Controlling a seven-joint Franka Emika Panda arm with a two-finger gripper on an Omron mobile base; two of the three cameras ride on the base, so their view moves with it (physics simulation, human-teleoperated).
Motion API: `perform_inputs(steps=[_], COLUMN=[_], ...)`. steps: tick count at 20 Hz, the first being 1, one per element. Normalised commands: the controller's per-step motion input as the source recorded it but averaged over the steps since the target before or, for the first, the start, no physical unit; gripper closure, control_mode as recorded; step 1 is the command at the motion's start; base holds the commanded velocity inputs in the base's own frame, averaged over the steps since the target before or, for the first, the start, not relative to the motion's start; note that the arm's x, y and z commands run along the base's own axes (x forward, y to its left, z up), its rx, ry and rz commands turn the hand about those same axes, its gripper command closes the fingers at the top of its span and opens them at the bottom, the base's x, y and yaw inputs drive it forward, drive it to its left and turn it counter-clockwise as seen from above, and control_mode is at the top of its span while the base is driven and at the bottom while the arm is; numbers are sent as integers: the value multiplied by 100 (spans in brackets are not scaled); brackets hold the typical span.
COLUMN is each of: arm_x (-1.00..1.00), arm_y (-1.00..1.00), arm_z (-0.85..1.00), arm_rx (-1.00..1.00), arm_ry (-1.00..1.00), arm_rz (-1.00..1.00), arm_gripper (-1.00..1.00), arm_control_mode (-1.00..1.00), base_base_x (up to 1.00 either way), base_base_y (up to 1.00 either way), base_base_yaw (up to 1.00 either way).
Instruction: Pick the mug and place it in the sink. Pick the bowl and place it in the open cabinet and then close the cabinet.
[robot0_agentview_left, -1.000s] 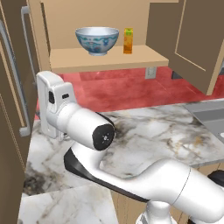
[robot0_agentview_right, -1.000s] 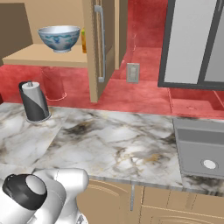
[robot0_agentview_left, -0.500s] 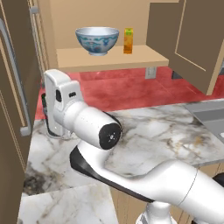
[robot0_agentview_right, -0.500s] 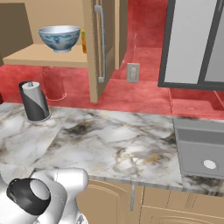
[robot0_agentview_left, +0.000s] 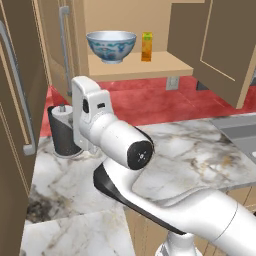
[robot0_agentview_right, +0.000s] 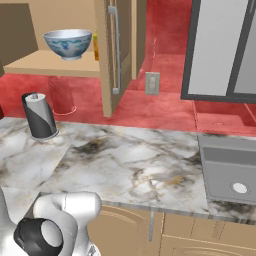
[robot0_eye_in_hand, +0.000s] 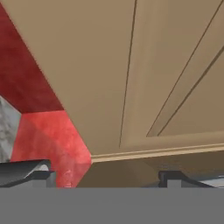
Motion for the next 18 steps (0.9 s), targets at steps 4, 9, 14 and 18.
perform_inputs(steps=[4,9,14,18], arm_x=[39,42,34,33], arm_y=[-10,0,-15,-40], arm_z=[0,4,0,0], arm_rx=[0,0,0,0], arm_ry=[0,0,0,0], arm_rz=[-11,-12,-13,-13], arm_gripper=[-100,-100,-100,-100], arm_control_mode=[-100,-100,-100,-100], base_base_x=[0,0,0,0], base_base_y=[0,0,0,0], base_base_yaw=[0,0,0,0])
